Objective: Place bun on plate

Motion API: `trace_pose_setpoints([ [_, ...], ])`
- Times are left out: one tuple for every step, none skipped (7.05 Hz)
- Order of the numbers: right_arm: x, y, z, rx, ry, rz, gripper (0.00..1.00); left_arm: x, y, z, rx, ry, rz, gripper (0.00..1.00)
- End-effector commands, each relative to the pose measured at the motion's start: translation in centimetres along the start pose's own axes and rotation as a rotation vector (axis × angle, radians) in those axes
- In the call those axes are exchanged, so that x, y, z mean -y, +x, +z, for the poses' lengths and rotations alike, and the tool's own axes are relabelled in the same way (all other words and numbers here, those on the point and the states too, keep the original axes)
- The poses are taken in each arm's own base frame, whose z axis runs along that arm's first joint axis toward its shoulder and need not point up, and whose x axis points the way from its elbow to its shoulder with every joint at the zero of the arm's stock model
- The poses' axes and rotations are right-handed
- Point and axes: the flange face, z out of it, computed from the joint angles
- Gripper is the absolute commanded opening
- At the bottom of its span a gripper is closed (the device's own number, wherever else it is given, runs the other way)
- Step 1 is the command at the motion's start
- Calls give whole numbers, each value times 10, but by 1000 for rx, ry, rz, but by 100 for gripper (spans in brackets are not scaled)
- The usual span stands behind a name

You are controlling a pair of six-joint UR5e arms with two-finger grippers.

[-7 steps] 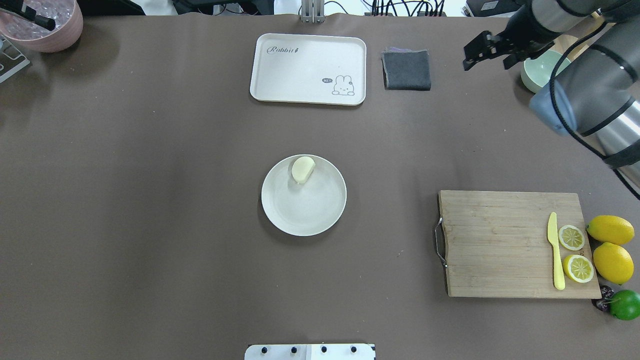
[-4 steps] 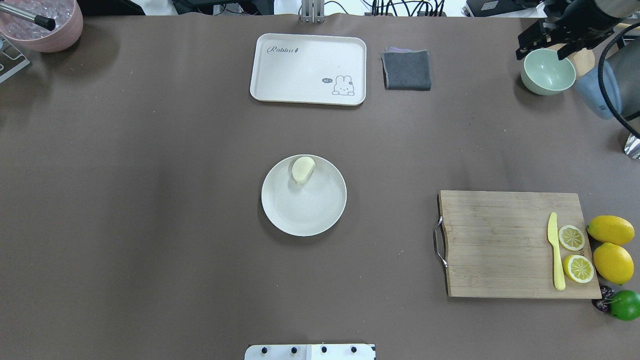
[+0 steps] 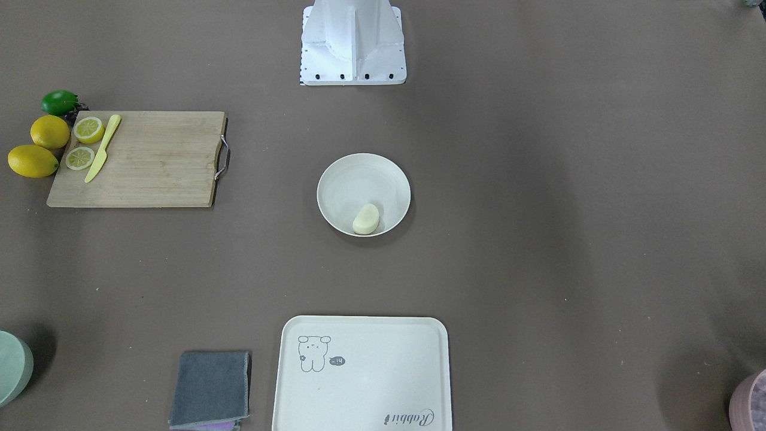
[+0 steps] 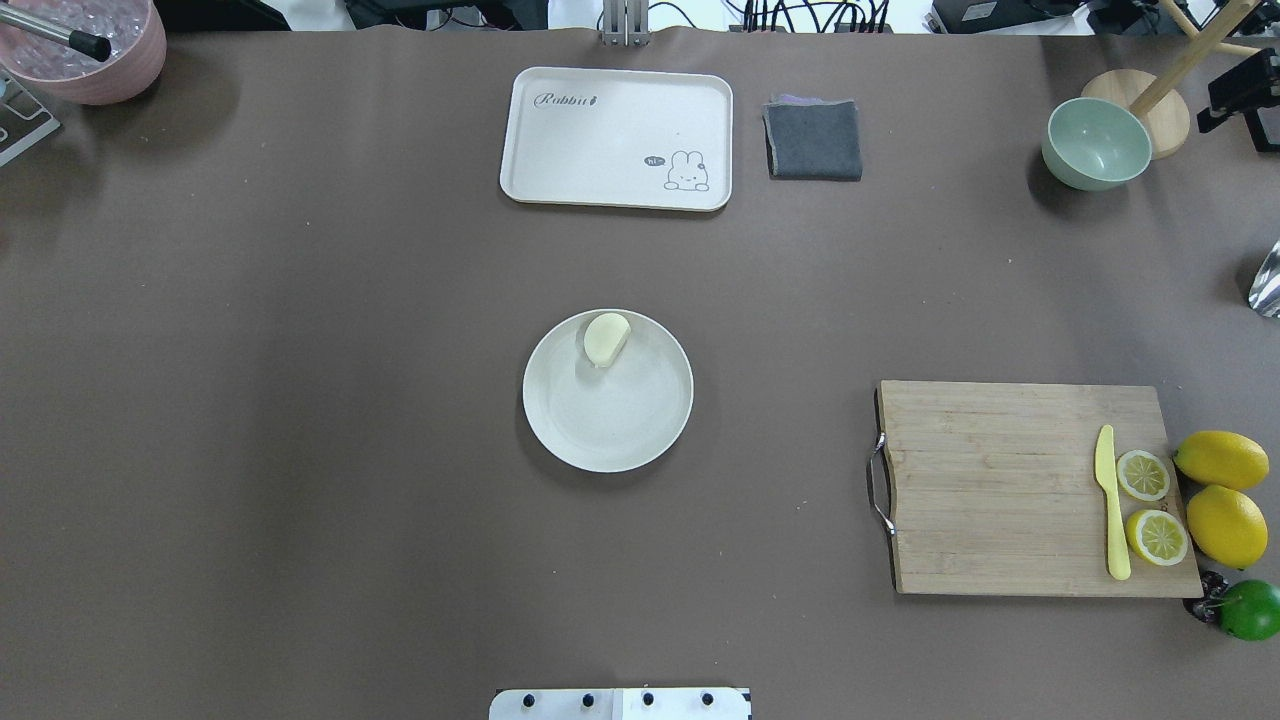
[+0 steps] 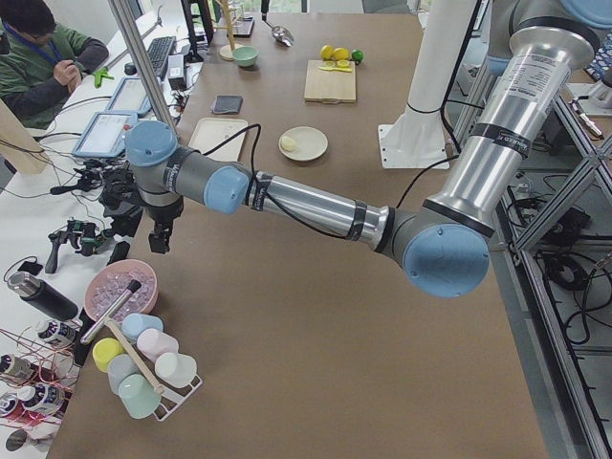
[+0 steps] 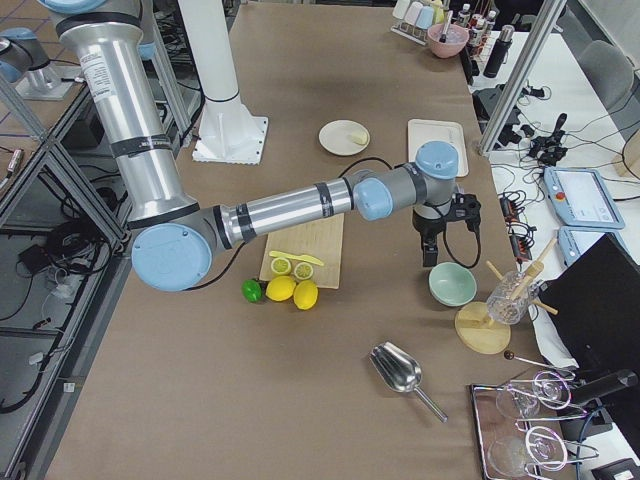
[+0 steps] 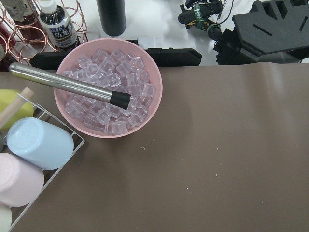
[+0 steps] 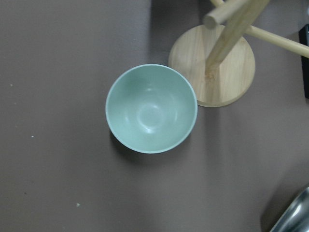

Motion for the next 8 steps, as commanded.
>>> trace_pose_setpoints([
  [-17, 34, 5, -13, -13, -4, 100, -3, -27, -15, 23, -49, -117, 98],
  [-23, 43, 8, -16, -24, 13, 100, -6, -33, -9, 28, -63, -133, 98],
  [-32, 54, 13, -11, -35, 28, 100, -11, -39, -1, 33, -76, -143, 98],
  [-31, 57, 10, -11, -29, 33, 100, -26, -55, 9, 35, -92, -168, 98],
  [-30, 56, 7, -9, -26, 40, 100, -34, -65, 14, 37, -99, -173, 98],
  [-29, 56, 5, 0, -24, 44, 100, -35, -67, 15, 38, -101, -185, 98],
  [-28, 57, 2, 0, -19, 42, 100, -47, -77, 22, 37, -114, -192, 98],
  [-25, 55, 0, 0, -14, 39, 100, -56, -88, 29, 49, -128, -207, 98],
])
